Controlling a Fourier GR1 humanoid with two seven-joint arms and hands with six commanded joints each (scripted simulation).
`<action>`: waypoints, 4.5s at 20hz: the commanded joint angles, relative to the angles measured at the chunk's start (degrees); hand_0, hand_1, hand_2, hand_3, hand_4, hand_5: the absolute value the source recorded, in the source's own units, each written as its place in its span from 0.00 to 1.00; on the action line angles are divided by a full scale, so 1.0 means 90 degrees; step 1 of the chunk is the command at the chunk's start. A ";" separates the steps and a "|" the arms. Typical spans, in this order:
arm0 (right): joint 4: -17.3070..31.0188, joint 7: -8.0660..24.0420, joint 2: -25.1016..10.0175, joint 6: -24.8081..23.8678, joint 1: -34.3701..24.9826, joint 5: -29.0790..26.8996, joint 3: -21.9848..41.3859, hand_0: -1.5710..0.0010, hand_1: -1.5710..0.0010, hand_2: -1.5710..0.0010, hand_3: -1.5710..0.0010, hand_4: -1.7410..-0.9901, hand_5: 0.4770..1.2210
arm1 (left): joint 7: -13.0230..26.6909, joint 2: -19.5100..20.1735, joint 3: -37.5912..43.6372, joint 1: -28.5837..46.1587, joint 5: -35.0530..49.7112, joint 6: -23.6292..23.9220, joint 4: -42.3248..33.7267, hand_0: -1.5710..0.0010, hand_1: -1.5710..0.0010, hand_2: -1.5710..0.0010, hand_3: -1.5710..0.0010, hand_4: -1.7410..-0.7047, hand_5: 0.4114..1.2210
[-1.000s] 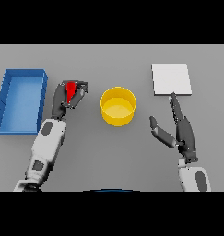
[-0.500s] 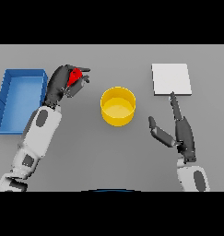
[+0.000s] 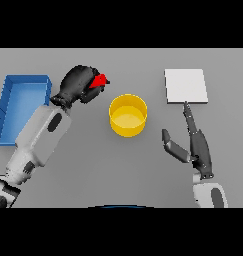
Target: Pick up the red beaker and tilt it to pour out 1 green nut into yellow bowl. Pick up the yellow bowl and place it on the metallic measuring scale.
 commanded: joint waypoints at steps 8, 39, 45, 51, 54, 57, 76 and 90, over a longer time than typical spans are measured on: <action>-0.0032 0.0084 0.0091 -0.0023 0.0000 0.0058 0.0073 1.00 1.00 1.00 1.00 0.90 0.27 | 0.0050 0.0278 -0.1713 -0.1379 -0.1703 -0.1399 0.0672 0.00 0.00 0.00 0.00 0.12 0.99; 0.0091 -0.0001 0.0139 -0.0124 -0.0110 0.0168 0.0090 1.00 1.00 1.00 1.00 0.93 0.28 | -0.0682 -0.0644 -0.4889 -0.3596 -0.5287 -0.2219 0.2413 0.00 0.00 0.00 0.00 0.01 1.00; 0.0154 0.0006 0.0178 -0.0180 -0.0106 0.0296 0.0159 1.00 1.00 1.00 1.00 0.95 0.28 | -0.1046 -0.0399 -0.4210 -0.4485 -0.4991 -0.1906 0.2950 0.00 0.00 0.00 0.00 0.01 1.00; 0.0143 0.0001 0.0127 -0.0115 -0.0118 0.0175 0.0100 1.00 1.00 1.00 1.00 0.99 0.28 | -0.0882 0.0065 -0.2617 -0.5221 -0.3950 -0.1778 0.3927 0.00 0.00 0.00 0.18 0.01 1.00; 0.0115 0.0022 0.0180 -0.0181 -0.0176 0.0258 0.0153 1.00 1.00 1.00 1.00 1.00 0.26 | -0.0376 0.0443 -0.1575 -0.5426 -0.3180 -0.1857 0.4413 0.00 0.00 0.00 0.09 0.01 1.00; 0.0157 0.0047 0.0195 -0.0117 -0.0193 0.0096 0.0099 1.00 1.00 1.00 1.00 0.98 0.26 | 0.0180 0.0938 -0.0625 -0.5318 -0.2421 -0.1544 0.4742 0.00 0.00 0.00 0.08 0.00 1.00; 0.0180 0.0128 0.0089 -0.0151 -0.0220 0.0312 0.0179 1.00 1.00 1.00 1.00 0.95 0.23 | 0.2612 0.1968 0.2521 -0.0937 0.1427 0.0515 0.2238 0.00 0.00 0.00 0.08 0.00 1.00; 0.0257 0.0005 0.0066 -0.0101 -0.0177 0.0196 0.0114 1.00 1.00 1.00 1.00 0.96 0.22 | 0.3586 0.1388 0.2436 0.1467 0.1783 0.0921 -0.0681 0.00 0.00 0.00 0.01 0.03 0.72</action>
